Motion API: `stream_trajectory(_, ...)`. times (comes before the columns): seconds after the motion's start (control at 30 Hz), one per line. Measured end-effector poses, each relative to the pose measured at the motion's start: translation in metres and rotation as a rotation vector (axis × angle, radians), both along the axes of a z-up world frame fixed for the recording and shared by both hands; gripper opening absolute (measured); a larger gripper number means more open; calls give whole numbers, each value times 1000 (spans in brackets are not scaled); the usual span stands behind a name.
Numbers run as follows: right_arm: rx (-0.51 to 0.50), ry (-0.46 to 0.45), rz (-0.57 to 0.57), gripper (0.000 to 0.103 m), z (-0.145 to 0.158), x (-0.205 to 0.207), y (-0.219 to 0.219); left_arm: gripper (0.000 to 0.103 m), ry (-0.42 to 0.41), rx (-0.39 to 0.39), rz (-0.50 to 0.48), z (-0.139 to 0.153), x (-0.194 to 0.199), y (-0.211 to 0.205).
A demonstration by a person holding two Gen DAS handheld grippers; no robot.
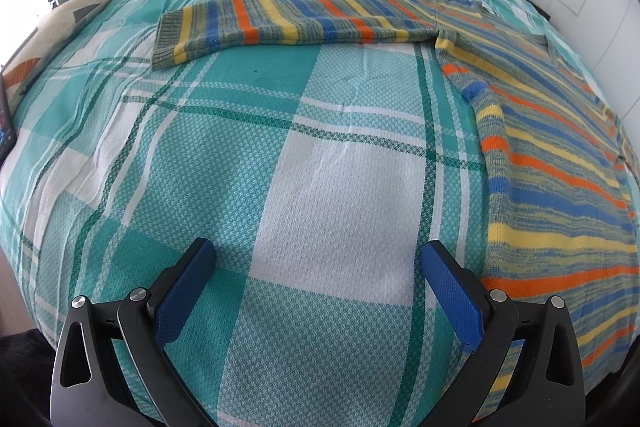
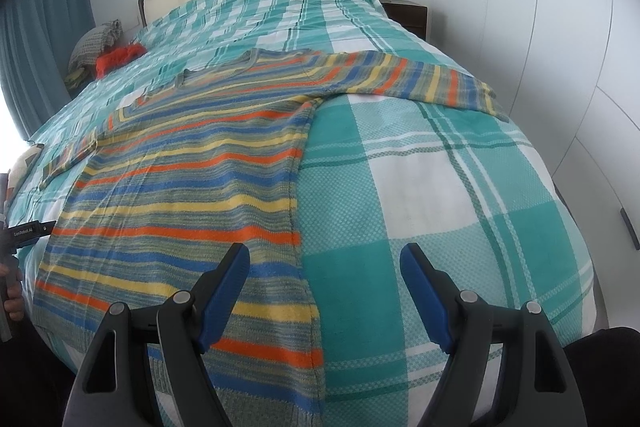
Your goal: Fold small clothes
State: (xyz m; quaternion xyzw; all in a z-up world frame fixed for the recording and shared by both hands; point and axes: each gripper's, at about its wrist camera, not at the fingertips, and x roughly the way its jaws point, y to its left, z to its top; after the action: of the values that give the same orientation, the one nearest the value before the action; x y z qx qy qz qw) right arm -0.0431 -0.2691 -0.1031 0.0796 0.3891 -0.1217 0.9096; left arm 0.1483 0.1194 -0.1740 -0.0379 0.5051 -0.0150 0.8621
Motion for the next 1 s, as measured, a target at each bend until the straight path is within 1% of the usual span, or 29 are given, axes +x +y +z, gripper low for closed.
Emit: stream_trajectory(1.0,1,1,-1,77,1,0,0,103,0,18,-4,-1,0,-2)
